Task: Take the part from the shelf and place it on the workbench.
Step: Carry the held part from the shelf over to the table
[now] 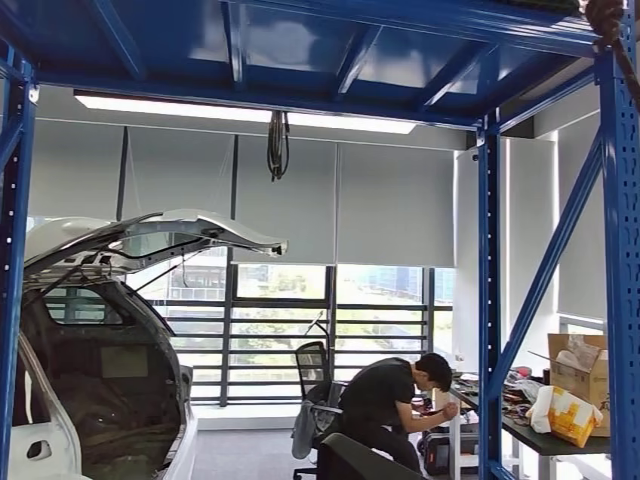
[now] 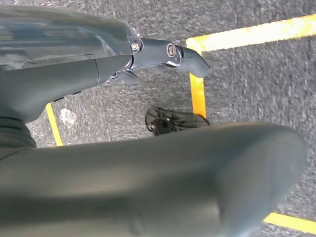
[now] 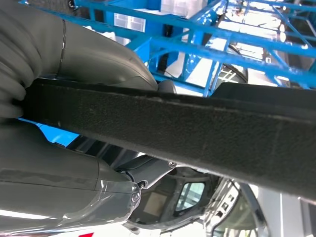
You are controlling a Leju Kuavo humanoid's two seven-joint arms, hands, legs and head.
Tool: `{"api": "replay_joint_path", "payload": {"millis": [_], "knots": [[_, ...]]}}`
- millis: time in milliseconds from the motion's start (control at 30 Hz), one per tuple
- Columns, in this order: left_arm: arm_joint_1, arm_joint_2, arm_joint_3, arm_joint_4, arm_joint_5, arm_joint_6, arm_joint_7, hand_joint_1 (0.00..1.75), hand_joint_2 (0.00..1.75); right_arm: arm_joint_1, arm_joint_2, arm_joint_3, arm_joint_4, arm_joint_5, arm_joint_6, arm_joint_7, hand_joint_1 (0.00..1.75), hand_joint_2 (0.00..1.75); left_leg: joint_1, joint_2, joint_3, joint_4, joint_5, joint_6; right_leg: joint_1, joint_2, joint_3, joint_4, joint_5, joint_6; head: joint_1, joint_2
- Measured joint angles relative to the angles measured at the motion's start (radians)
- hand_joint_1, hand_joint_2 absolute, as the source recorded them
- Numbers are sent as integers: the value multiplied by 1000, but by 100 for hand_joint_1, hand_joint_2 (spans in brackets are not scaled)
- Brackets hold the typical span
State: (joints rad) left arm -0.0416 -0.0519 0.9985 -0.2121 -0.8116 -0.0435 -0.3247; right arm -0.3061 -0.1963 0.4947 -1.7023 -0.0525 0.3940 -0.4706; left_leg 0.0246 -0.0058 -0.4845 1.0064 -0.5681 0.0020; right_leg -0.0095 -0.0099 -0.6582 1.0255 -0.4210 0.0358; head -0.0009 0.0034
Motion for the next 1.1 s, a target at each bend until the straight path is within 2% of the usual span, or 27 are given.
{"api": "replay_joint_path", "payload": {"millis": [33,67,133,167,200,233,267,333,367,400,467,500,567,600,667,700,733,767,800,867,900,933,1033,1067,1100], "knots": [[1,0,0,0,-2,0,0,0,175,-1,-3,0,0,4,2,-5,175,175,0,2,-5,0,7,10,-2,0,-6,13,-14,5,0,0],[1,1,1,0,-4,0,-1,0,175,-3,-5,0,0,6,4,-10,175,175,0,3,-12,-1,16,18,-4,1,-19,47,-42,10,0,0],[1,2,2,0,-5,0,-1,0,175,-8,-8,0,0,8,9,-16,175,175,-3,4,-27,0,30,28,-4,2,-59,170,-126,15,0,0],[1,2,3,0,-6,0,-1,0,175,-10,-9,0,0,8,12,-18,175,175,-6,4,-35,1,36,30,-4,2,-77,235,-158,15,0,0],[2,2,5,0,-6,-1,0,0,175,-11,-9,0,1,8,14,-19,175,175,-9,3,-42,1,42,32,-4,2,-82,274,-174,14,0,0],[2,2,6,0,-6,-1,0,0,175,-11,-9,0,1,7,16,-20,175,175,-13,2,-47,1,46,33,-3,3,-67,273,-171,11,0,0],[2,2,7,0,-6,-1,0,0,175,-12,-9,0,1,7,16,-20,175,175,-16,-1,-51,2,50,34,-1,5,-34,231,-152,5,0,0],[2,1,9,0,-6,-1,0,0,175,-19,-9,0,1,7,16,-21,175,175,-21,-6,-54,1,55,32,6,22,61,83,-102,-19,0,0],[1,1,9,0,-6,-1,0,0,175,-22,-10,0,0,7,17,-21,175,175,-21,-9,-57,2,57,29,11,30,94,24,-87,-29,0,0],[0,0,10,0,-7,-1,0,0,175,-25,-10,0,0,6,17,-22,175,175,-18,-11,-61,2,60,25,15,37,112,-11,-80,-36,1,0],[-1,0,10,0,-7,-2,0,0,175,-27,-13,0,-1,6,18,-23,175,175,-14,-17,-67,0,67,15,20,37,115,-29,-77,-41,0,0],[-1,0,11,0,-8,-2,0,0,175,-28,-13,0,-2,6,19,-24,175,175,-13,-19,-69,0,66,11,18,31,117,-37,-72,-42,0,0],[-1,1,11,0,-13,-2,0,0,175,-31,-13,0,-3,6,24,-29,175,175,-15,-18,-86,32,37,3,11,19,121,-58,-61,-47,0,0],[-2,2,12,0,-16,-2,0,0,175,-32,-13,0,-3,7,27,-33,175,175,-15,-16,-107,77,8,-1,8,13,120,-64,-56,-48,0,0],[-3,4,15,0,-23,-2,1,0,175,-31,-13,1,-3,12,33,-43,175,175,-12,-11,-165,205,-53,-11,8,2,114,-63,-54,-51,0,0],[-2,5,16,0,-25,-2,1,0,175,-30,-13,1,-3,16,35,-48,175,175,-10,-10,-186,254,-67,-16,8,-3,111,-60,-54,-50,1,0],[-1,6,16,0,-27,-2,2,0,175,-29,-13,1,-3,19,37,-51,175,175,-9,-9,-197,280,-70,-19,8,-7,108,-56,-54,-50,1,0],[1,7,16,0,-28,-2,2,0,175,-28,-13,2,-2,21,37,-53,175,175,-7,-8,-192,273,-57,-22,8,-10,106,-53,-55,-49,1,0],[1,7,17,0,-29,-2,3,0,175,-27,-13,2,-2,22,39,-55,175,175,-4,-5,-173,234,-30,-24,7,-13,104,-48,-56,-47,1,0],[1,9,17,0,-31,-2,4,0,175,-27,-13,2,-2,25,41,-59,175,175,-1,9,-111,111,29,-29,7,-18,98,-36,-62,-39,0,0],[0,10,18,0,-32,-2,4,0,175,-27,-14,1,-2,28,43,-61,175,175,-1,17,-87,58,47,-26,8,-21,93,-27,-65,-34,0,0],[-1,10,18,0,-32,-2,4,0,175,-27,-15,1,-2,31,44,-64,175,175,-2,22,-76,29,54,-21,11,-23,88,-19,-67,-29,0,0],[2,10,23,0,-32,0,7,0,175,-25,-22,1,-2,39,48,-77,175,175,-6,19,-82,22,57,3,11,-28,79,-11,-66,-15,0,0],[4,10,26,0,-32,0,8,0,175,-24,-25,1,-2,43,50,-82,175,175,-6,17,-84,21,61,10,10,-24,76,-4,-75,-10,0,0],[5,10,29,0,-31,1,8,0,175,-23,-30,1,-2,47,52,-86,175,175,-5,14,-86,20,64,16,8,-18,67,20,-95,-5,0,0]]}}
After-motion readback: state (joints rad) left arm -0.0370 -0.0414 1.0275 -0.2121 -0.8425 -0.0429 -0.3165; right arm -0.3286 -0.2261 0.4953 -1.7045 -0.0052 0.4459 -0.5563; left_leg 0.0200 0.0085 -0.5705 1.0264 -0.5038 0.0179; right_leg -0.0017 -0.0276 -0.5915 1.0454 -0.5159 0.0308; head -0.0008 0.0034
